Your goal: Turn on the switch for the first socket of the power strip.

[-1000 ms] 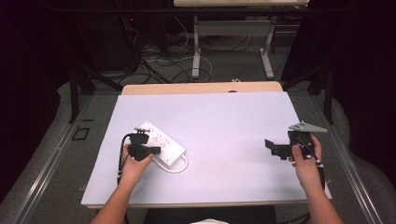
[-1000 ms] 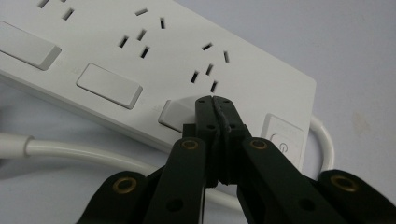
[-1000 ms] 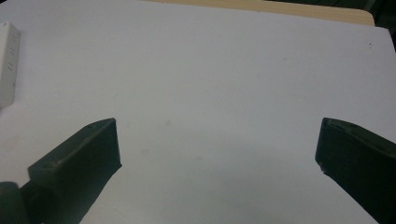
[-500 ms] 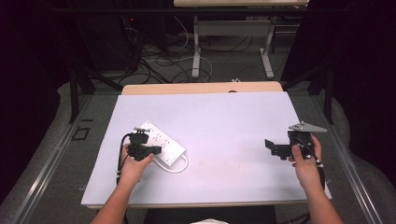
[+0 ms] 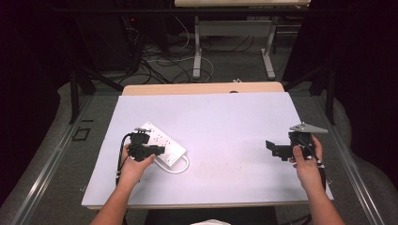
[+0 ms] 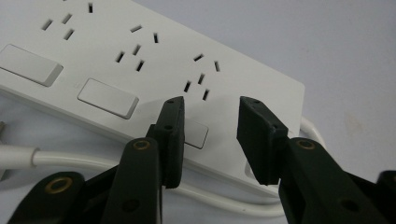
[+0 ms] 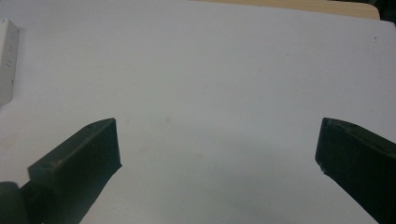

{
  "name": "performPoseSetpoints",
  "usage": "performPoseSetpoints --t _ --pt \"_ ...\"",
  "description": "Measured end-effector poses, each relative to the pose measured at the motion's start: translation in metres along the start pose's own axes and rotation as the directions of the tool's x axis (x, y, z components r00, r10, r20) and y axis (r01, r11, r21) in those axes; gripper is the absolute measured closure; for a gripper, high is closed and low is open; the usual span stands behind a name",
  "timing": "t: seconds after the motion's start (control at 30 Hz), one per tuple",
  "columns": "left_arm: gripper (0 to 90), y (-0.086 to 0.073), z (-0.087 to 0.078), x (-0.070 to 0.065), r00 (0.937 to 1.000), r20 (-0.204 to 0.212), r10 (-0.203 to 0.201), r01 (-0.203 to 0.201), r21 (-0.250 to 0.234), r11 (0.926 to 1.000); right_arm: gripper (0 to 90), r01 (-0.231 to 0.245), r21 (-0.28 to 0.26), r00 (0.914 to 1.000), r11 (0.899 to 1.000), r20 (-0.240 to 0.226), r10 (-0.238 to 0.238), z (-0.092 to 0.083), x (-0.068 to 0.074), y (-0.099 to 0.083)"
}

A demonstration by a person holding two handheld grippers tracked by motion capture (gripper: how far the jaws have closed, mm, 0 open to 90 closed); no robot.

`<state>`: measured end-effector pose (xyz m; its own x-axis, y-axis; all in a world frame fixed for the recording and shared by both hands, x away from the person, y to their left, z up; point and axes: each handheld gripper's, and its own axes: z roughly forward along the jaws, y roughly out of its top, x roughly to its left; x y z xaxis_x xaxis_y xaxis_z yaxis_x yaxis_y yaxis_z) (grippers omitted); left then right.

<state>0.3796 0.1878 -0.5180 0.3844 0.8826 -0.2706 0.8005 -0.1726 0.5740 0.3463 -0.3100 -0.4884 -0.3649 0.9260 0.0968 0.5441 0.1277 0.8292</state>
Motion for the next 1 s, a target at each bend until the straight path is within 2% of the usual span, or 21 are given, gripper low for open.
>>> performPoseSetpoints --t 0.1,0.17,0.2,0.3,0.47,0.53,0.73,0.83,0.9,1.0 --pt "54.5 0.001 0.0 0.0 0.9998 -0.006 0.021 -0.021 0.001 0.9998 0.0 0.001 0.001 1.0 1.0 0.0 -0.001 0.0 -0.001 -0.001" --pt "50.7 0.001 0.0 -0.002 0.9994 -0.02 0.029 -0.029 -0.015 0.9995 0.0 -0.012 0.007 0.9999 1.0 0.0 0.012 0.0 0.0 -0.002" --pt "48.0 0.001 0.0 -0.001 0.9988 -0.027 0.041 -0.041 -0.013 0.9991 0.0 0.003 0.006 1.0 1.0 0.003 -0.003 0.0 -0.002 -0.002" --pt "42.6 0.001 0.0 -0.004 0.9966 -0.059 0.058 -0.059 -0.029 0.9978 0.0 0.0 -0.001 1.0 1.0 0.008 0.0 0.001 -0.001 -0.003" --pt "39.4 0.001 -0.003 -0.004 0.9929 -0.086 0.082 -0.085 -0.032 0.9959 0.0 -0.005 0.0 1.0 1.0 0.003 0.005 0.001 0.0 -0.004" --pt "39.2 0.003 -0.005 -0.003 0.9924 -0.08 0.093 -0.096 -0.032 0.9949 0.0 -0.002 0.011 1.0 1.0 -0.006 0.002 0.0 0.001 -0.004" --pt "36.6 0.003 -0.007 -0.001 0.9901 -0.106 0.093 -0.1 -0.066 0.9928 0.0 -0.01 0.007 1.0 1.0 0.0 0.01 0.0 0.002 -0.004" --pt "36.0 0.004 -0.008 0.0 0.9897 -0.103 0.099 -0.107 -0.071 0.9917 0.0 0.0 0.007 1.0 1.0 0.003 0.0 0.0 0.002 -0.005" --pt "33.6 0.005 -0.01 0.0 0.991 -0.099 0.09 -0.096 -0.064 0.9933 0.0 0.004 0.008 1.0 1.0 0.001 -0.004 0.001 0.002 -0.005" --pt "31.9 0.005 -0.01 0.0 0.993 -0.087 0.081 -0.088 -0.08 0.9929 0.0 -0.001 0.017 1.0 1.0 -0.007 0.001 0.001 0.002 -0.006"
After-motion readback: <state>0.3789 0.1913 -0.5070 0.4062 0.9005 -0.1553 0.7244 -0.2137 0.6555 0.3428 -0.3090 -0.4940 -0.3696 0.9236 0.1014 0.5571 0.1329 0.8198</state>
